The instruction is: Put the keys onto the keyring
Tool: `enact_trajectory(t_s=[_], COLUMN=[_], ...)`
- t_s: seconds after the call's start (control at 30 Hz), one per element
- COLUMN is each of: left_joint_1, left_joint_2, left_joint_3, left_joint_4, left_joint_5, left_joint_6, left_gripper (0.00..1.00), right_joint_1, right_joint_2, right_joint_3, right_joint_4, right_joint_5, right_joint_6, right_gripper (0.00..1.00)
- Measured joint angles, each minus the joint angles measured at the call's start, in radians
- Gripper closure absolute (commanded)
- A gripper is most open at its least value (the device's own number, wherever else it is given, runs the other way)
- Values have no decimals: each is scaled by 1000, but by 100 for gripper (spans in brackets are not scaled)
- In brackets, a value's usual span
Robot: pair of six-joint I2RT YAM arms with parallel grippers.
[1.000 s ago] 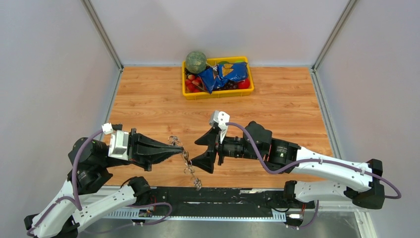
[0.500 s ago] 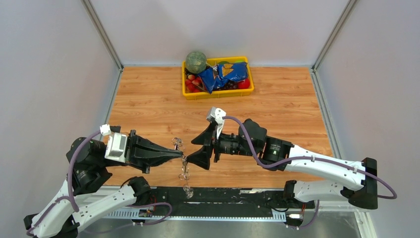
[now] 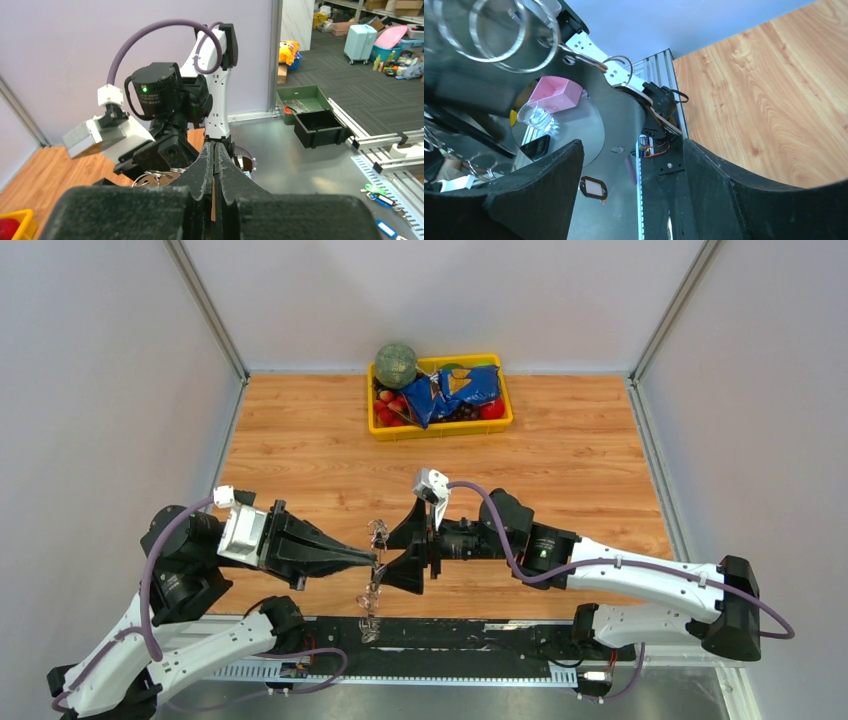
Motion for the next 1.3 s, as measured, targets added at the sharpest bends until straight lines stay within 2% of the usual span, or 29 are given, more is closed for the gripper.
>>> enact_trajectory(t_s=[0.17,0.43,0.67,1.0,1.1,1.23,1.3], left_joint_1=[0,0,0,0,0,0,0], left_joint_2=[22,25,25,34,35,34,34], left_joint_3=[14,14,37,42,42,42,42], left_joint_4=[6,21,13,8,6,1,-5], left_joint_5=[29,45,30,-24,-63,-114,-138], left_joint_6=[-8,-26,-19,-3,10,24,31], left_gripper=[100,100,100,100,100,100,95], right_joint_1=[0,-1,-1,2,11,15,15], right_joint_2=[-1,-11,-55,-142,-158,-183,-192], right_joint_3=[-60,-134,-157,-191,-192,-194,-199], right_joint_4=[88,272,319,333,333,331,327], right_joint_5=[-32,-101,-130,-155,-172,-185,-179], right_joint_6=[40,94,104,97,87,79,77], right_gripper=[31,49,61,89,100,100,100])
